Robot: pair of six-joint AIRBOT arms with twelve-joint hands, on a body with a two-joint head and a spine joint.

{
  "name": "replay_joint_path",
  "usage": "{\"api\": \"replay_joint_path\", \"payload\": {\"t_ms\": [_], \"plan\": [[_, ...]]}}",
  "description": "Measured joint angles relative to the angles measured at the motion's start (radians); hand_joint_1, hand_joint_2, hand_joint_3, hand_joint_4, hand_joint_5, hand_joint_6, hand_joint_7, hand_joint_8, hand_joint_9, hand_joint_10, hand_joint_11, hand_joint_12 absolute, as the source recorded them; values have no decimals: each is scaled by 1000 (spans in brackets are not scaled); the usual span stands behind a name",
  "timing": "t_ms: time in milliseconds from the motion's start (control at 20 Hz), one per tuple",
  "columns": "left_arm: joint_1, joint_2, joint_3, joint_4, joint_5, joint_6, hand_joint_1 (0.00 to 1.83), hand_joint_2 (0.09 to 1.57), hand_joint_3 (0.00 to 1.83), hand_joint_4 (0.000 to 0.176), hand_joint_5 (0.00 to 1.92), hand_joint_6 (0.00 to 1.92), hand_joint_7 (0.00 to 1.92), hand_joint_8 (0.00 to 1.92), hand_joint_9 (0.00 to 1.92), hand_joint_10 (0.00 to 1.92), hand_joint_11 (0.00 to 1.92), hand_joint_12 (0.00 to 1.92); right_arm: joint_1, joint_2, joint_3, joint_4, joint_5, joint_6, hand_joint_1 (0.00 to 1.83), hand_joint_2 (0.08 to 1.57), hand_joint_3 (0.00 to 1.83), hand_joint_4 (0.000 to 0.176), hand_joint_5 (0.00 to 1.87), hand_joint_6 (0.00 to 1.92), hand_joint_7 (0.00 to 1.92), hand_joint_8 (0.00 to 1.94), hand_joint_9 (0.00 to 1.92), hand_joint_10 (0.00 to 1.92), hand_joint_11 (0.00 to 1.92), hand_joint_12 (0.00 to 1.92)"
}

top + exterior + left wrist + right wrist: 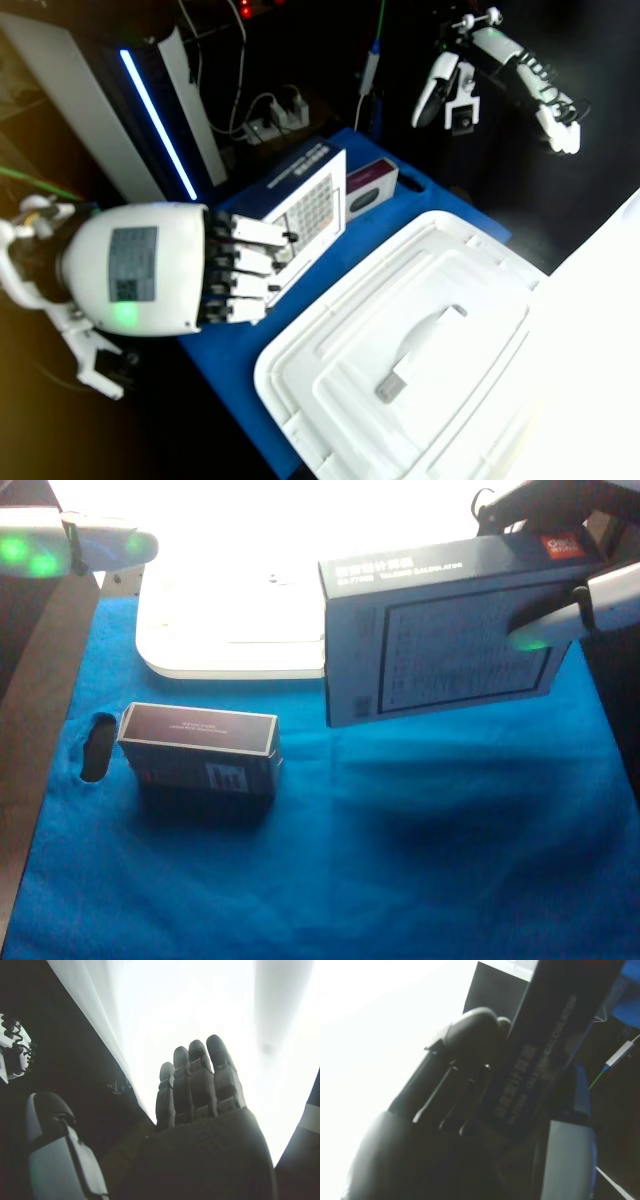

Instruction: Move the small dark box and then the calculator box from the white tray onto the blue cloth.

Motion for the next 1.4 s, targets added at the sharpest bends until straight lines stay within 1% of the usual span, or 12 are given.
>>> {"api": "replay_joint_path", "payload": {"t_ms": [200, 250, 300, 400, 500, 650, 700, 750, 800, 900, 1100, 1400], "plan": [[14, 4, -13, -1, -11, 0, 552, 820, 3, 39, 206, 0, 302, 0, 273, 2, 5, 680, -22, 1, -25, -2, 8, -26, 1147, 1146, 0, 0, 921, 1061, 1427, 88, 1365, 637, 1173, 1276], [15, 4, -14, 0, -12, 1, 547, 826, 2, 35, 200, 0, 298, 1, 274, 1, 0, 702, -28, 0, -30, -9, 6, -43, 1249, 1103, 13, 0, 918, 880, 1202, 763, 1361, 665, 1179, 1309], [17, 6, -16, 0, -18, 1, 540, 832, 4, 32, 197, 0, 297, 1, 275, 1, 0, 709, -29, 1, -37, -9, 2, -61, 1265, 1113, 4, 0, 888, 888, 1125, 959, 1330, 727, 1160, 1339], [27, 16, -29, 1, -35, 2, 532, 828, 0, 51, 207, 0, 297, 1, 278, 0, 0, 758, -35, 2, -47, 0, 8, -73, 1273, 1108, 0, 0, 897, 875, 1123, 974, 1292, 834, 1137, 1393], [28, 20, -38, -5, -44, 3, 525, 847, 6, 42, 202, 0, 299, 0, 276, 0, 0, 798, -36, 3, -50, -2, 3, -83, 1285, 1074, 0, 0, 995, 760, 1171, 878, 1230, 786, 1048, 1394], [30, 24, -43, -1, -61, 2, 522, 834, 0, 36, 198, 0, 311, 3, 279, 1, 0, 786, -54, 3, -51, 14, 8, -82, 1267, 1058, 0, 0, 1182, 491, 1073, 1001, 1034, 888, 821, 1484], [35, 29, -49, -2, -68, 3, 510, 834, 0, 34, 191, 0, 310, 2, 277, 0, 2, 780, -55, 3, -51, 14, 8, -82, 1180, 1032, 12, 0, 1177, 619, 937, 584, 833, 777, 543, 1517], [35, 29, -50, -2, -68, 3, 510, 834, 0, 34, 191, 0, 310, 2, 277, 0, 2, 780, -55, 6, -51, 14, 8, -82, 1180, 1032, 12, 0, 1177, 619, 937, 584, 833, 777, 543, 1517], [35, 29, -50, 3, -70, 2, 513, 835, 0, 38, 192, 0, 311, 2, 277, 0, 0, 778, -59, 9, -56, 16, 7, -83, 1012, 980, 3, 0, 1023, 274, 942, 267, 828, 564, 500, 1415], [38, 29, -49, -2, -72, 3, 514, 833, 0, 40, 187, 0, 310, 1, 270, 0, 0, 758, -59, 13, -60, 7, 7, -85, 811, 955, 0, 0, 1008, 36, 897, 22, 837, 155, 376, 1318], [38, 29, -50, 0, -72, 3, 514, 840, 2, 29, 176, 0, 304, 2, 262, 1, 0, 764, -60, 15, -60, 12, 6, -85, 727, 1028, 0, 0, 1012, 3, 1087, 10, 1114, 98, 744, 1129], [40, 29, -50, 0, -74, 3, 526, 833, 0, 35, 182, 1, 310, 8, 267, 6, 0, 734, -60, 22, -66, 11, 7, -85, 548, 1064, 0, 0, 1058, 1, 1135, 1, 1130, 32, 682, 1187]]}}
